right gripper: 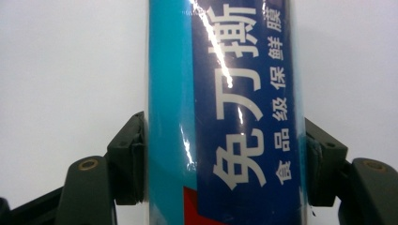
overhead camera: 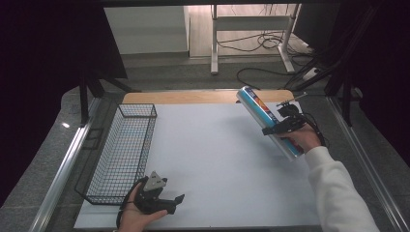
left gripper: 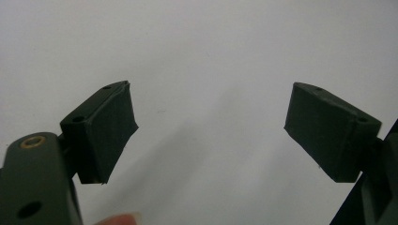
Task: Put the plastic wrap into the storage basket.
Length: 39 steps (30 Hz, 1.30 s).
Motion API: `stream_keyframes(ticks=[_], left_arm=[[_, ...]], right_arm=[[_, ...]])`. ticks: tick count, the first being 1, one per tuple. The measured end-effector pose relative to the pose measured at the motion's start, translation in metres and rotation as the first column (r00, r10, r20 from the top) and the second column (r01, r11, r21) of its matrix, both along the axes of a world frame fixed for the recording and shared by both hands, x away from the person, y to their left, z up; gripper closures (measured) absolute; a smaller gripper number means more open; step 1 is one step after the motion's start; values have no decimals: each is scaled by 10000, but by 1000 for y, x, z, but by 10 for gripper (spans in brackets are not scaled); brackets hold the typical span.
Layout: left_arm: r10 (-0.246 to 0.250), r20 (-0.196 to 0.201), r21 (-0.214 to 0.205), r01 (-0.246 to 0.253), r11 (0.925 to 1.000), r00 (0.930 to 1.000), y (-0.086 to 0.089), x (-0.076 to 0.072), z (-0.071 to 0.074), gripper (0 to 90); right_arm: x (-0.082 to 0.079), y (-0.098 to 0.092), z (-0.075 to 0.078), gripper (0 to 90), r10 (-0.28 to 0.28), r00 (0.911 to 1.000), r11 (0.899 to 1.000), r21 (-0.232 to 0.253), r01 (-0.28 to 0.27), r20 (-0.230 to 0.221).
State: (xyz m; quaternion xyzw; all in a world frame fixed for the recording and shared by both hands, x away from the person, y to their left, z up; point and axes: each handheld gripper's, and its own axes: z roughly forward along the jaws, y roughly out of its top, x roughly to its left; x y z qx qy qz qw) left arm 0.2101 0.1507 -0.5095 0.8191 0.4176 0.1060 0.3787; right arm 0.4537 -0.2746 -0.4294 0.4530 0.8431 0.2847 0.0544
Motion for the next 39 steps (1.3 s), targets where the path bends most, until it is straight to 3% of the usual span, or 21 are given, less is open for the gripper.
stream_keyframes(ticks=[3, 8, 10, 11, 14, 18, 21, 26, 32, 33, 38, 39], left_arm=[[38, 46, -15, -38, 10000, 10000, -1, 0, 1, 161], [77, 4, -151, -77, 9999, 10000, -1, 2, 1, 161], [124, -13, -288, -124, 9995, 9999, 0, 2, 2, 161], [138, -41, -395, -139, 9991, 9999, -1, 3, 3, 161], [97, -180, -698, -109, 9975, 9998, 1, 5, 6, 161], [205, -92, -798, -211, 9966, 9997, 0, 5, 10, 161], [185, -89, -843, -192, 9963, 9998, -1, 5, 11, 161], [209, -188, -1323, -232, 9909, 9996, -4, 9, 17, 161], [67, -315, -1704, -120, 9853, 9995, -11, 19, 26, 154], [57, -451, -1955, -144, 9806, 9990, -13, 22, 28, 144], [-37, -750, -2344, -141, 9720, 9972, -17, 32, 29, 128], [-126, -962, -2610, -130, 9653, 9953, -18, 36, 29, 120]], right_arm=[[-17, 2, 0, 321, 61, 10000, 9992, 392, -62, 15], [-33, 5, -2, 321, 154, 9999, 9978, 650, -159, 73], [-42, 7, -2, 321, 169, 9997, 9960, 876, -183, 174], [-50, 10, -3, 321, 321, 9994, 9917, 1240, -331, 99], [-62, 16, -3, 321, 588, 9982, 9894, 1327, -594, 90], [-78, 25, -7, 321, 987, 9950, 9865, 1303, -994, 115], [-85, 29, -10, 321, 953, 9954, 9843, 1485, -952, 66], [-101, 36, -13, 321, 1002, 9950, 9741, 2036, -984, 18], [-119, 51, -13, 321, 1439, 9894, 9638, 2236, -1449, 208], [-123, 56, -14, 320, 1532, 9880, 9591, 2376, -1538, 209], [-131, 63, -17, 320, 1674, 9857, 9503, 2630, -1665, 193], [-133, 66, -18, 320, 1724, 9848, 9460, 2754, -1710, 193]])
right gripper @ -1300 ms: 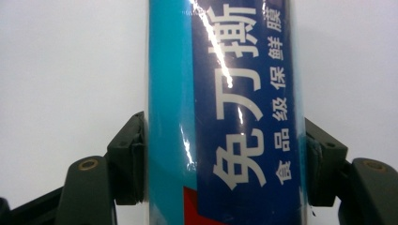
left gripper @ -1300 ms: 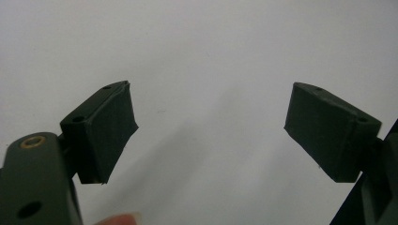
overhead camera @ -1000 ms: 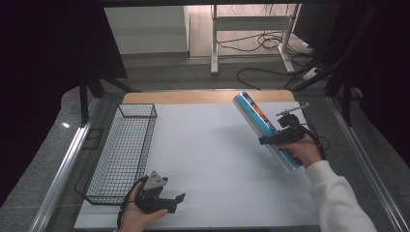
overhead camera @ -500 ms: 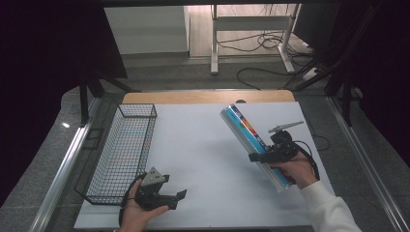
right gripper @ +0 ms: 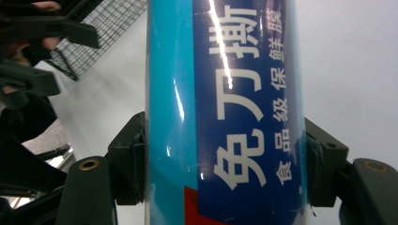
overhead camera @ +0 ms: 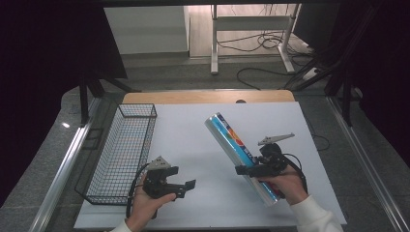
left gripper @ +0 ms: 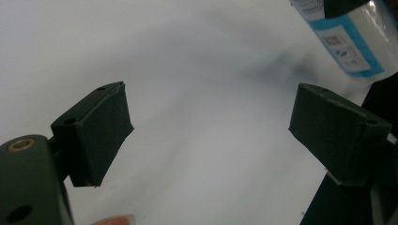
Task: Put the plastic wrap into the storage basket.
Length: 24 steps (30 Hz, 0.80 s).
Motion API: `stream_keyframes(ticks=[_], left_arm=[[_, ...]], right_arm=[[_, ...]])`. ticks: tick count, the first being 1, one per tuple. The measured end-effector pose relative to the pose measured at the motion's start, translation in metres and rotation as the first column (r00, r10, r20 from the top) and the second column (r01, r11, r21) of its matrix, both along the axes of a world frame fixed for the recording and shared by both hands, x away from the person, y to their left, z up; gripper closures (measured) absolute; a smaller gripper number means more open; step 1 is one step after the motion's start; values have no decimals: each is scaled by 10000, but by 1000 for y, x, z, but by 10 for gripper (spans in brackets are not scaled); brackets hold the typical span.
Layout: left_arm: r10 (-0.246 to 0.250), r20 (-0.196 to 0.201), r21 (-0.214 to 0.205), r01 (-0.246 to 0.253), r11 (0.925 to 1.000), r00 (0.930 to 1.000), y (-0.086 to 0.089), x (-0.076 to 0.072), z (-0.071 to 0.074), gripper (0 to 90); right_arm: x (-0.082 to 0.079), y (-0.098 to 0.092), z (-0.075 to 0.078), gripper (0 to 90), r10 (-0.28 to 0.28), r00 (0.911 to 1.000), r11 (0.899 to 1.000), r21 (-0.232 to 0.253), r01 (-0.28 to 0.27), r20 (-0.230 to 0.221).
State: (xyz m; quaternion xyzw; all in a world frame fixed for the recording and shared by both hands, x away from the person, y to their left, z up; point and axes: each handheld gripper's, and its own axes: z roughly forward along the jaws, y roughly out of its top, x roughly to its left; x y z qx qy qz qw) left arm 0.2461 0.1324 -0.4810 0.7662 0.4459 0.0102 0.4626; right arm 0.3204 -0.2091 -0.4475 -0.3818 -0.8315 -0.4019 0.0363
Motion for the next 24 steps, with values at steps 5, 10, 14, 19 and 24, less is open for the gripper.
stream_keyframes(ticks=[5, 10, 14, 19, 24], left_arm=[[-101, -324, -521, 84, 9986, 9994, -3, 8, -1, 108], [-152, -442, -1479, 85, 9890, 9989, -7, 20, 0, 64], [-246, -652, -2458, 78, 9693, 9976, -10, 33, 0, 62], [-617, -1086, -3608, 185, 9325, 9922, -18, 45, -4, 82], [-956, -1013, -4080, 462, 9118, 9903, -27, 50, -8, 89]], right_arm=[[-4, 5, -4, 320, -44, 10000, 9999, 101, 44, 10], [-9, 13, -8, 321, -136, 9999, 9993, 340, 134, 62], [-12, 23, -13, 320, -68, 10000, 9986, 522, 72, -67], [-18, 39, -17, 320, 120, 9999, 9973, 730, -119, -11], [-21, 49, -20, 320, 194, 9996, 9914, 1296, -164, -216]])
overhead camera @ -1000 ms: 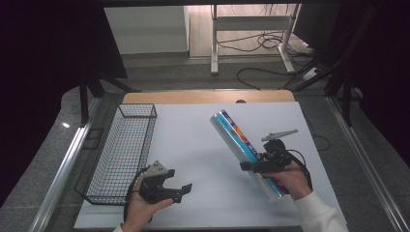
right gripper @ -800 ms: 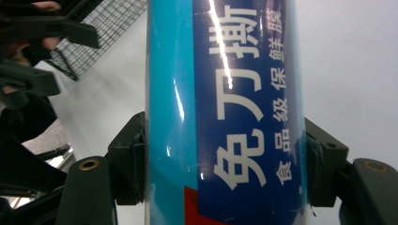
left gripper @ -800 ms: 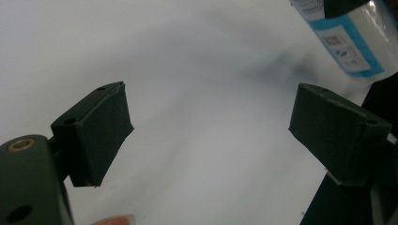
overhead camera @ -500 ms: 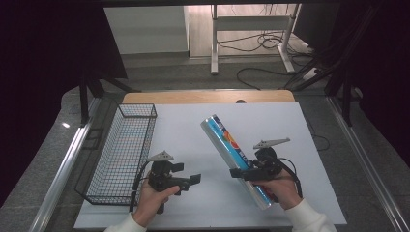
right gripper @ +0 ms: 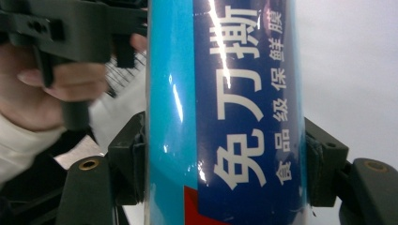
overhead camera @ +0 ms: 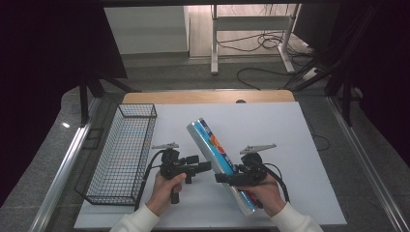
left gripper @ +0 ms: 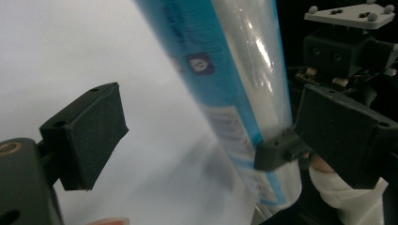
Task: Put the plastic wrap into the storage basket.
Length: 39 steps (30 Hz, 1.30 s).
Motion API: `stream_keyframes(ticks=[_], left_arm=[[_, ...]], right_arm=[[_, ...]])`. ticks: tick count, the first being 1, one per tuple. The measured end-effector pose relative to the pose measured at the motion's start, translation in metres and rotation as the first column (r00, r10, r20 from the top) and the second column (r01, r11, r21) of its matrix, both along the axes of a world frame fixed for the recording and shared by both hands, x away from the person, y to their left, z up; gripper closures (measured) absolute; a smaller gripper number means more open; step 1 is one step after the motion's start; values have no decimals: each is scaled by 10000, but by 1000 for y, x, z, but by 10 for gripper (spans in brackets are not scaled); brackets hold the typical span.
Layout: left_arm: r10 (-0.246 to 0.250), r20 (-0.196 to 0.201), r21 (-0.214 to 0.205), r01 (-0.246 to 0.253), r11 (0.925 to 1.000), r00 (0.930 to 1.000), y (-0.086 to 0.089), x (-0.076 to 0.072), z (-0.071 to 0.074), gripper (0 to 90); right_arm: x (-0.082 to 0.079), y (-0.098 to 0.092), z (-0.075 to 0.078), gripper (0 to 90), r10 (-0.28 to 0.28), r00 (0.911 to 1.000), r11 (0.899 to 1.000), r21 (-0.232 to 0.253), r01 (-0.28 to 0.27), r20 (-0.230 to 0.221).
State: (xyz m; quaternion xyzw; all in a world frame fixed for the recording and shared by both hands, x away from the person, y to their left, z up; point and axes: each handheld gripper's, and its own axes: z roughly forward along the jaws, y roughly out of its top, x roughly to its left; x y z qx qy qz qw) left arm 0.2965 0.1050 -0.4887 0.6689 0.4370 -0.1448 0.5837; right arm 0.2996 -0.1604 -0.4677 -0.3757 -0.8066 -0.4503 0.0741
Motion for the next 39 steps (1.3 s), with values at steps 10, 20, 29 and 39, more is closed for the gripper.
stream_keyframes(ticks=[10, 20, 29, 39], left_arm=[[-535, -78, -560, 530, 9970, 9985, -12, 6, -7, 171], [-770, -795, -1333, 660, 9889, 9939, -5, 12, -14, 277], [-726, -738, -1232, 632, 9904, 9946, 0, 11, -8, 301], [-464, -699, -1216, 377, 9919, 9965, 12, 13, -5, 310]], right_arm=[[-4, 20, -5, 320, 206, 9997, 9990, 398, -212, 152], [-5, 28, -10, 318, 140, 9995, 9992, 362, -150, 300], [-4, 30, -12, 261, 255, 9996, 9954, 925, -266, 125], [-14, 16, 12, 77, -115, 9894, 9965, 830, -6, 1446]])
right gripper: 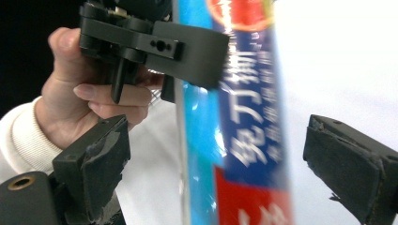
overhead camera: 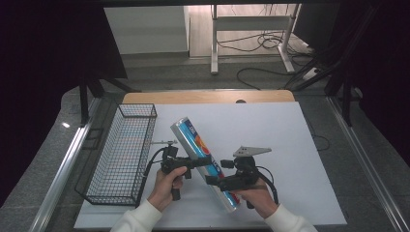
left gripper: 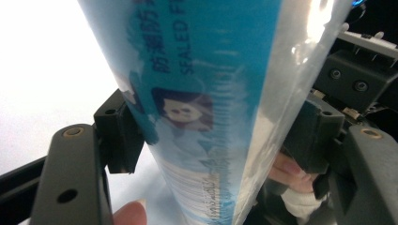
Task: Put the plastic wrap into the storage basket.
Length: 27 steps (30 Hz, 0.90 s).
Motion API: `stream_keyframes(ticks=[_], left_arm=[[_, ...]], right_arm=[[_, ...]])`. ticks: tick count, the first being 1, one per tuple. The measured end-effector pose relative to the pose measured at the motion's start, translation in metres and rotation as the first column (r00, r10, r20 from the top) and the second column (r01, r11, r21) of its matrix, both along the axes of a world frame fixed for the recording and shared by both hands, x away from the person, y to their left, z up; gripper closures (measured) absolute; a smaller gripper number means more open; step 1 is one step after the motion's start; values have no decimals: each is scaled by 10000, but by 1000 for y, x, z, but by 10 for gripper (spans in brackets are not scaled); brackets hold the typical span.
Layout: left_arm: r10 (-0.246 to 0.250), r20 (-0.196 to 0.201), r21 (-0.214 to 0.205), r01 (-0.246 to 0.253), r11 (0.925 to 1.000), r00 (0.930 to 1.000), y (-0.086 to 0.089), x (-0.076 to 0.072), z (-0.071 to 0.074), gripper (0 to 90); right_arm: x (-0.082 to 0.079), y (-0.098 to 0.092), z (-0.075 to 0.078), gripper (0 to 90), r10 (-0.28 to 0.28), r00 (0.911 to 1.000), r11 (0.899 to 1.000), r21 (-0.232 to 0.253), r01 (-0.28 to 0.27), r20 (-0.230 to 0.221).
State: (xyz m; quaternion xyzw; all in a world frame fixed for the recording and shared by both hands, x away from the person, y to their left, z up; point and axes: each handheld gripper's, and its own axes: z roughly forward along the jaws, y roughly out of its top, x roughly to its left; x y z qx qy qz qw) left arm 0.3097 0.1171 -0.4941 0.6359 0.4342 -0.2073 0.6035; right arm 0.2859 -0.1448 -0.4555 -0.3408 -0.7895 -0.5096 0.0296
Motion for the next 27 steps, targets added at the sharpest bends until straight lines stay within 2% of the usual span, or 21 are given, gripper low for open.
stream_keyframes(ticks=[3, 4, 6, 8, 11, 13, 14, 15, 16, 22, 27], left_arm=[[-46, 20, -320, 46, 9995, 10000, 6, -1, 5, 312], [-27, 44, -404, 29, 9992, 10000, 8, -2, 8, 312], [59, 160, -530, -50, 9986, 9999, 13, -3, 13, 312], [152, 320, -606, -133, 9981, 9994, 18, -4, 18, 313], [325, 324, -986, -291, 9947, 9989, 26, -6, 23, 313], [357, 307, -1112, -321, 9933, 9989, 31, -5, 24, 313], [410, 314, -1091, -373, 9933, 9987, 33, -5, 24, 313], [480, 325, -1046, -444, 9935, 9983, 35, -5, 25, 313], [545, 322, -1011, -510, 9936, 9980, 36, -5, 25, 313], [632, 286, -966, -602, 9935, 9976, 43, -5, 24, 314], [713, 379, -1011, -672, 9926, 9967, 48, -7, 27, 314]], right_arm=[[1, -15, 6, 79, -224, 9997, 9996, 185, 224, 46], [2, -26, 9, 83, -432, 9990, 9985, 353, 427, 143], [2, -31, 11, 83, -518, 9985, 9980, 365, 511, 202], [2, -42, 13, 84, -717, 9964, 9971, 278, 704, 459], [2, -57, 11, 87, -989, 9939, 9950, 182, 981, 494], [2, -66, 7, 88, -1140, 9924, 9935, 9, 1141, 460], [2, -70, 4, 89, -1200, 9916, 9927, -90, 1206, 488], [2, -77, 0, 89, -1390, 9885, 9891, -408, 1415, 596], [2, -77, 0, 89, -1390, 9885, 9891, -408, 1415, 596], [8, -93, -11, 93, -1974, 9780, 9728, -1102, 2039, 670], [13, -99, -19, 96, -2297, 9718, 9582, -1629, 2353, 524]])
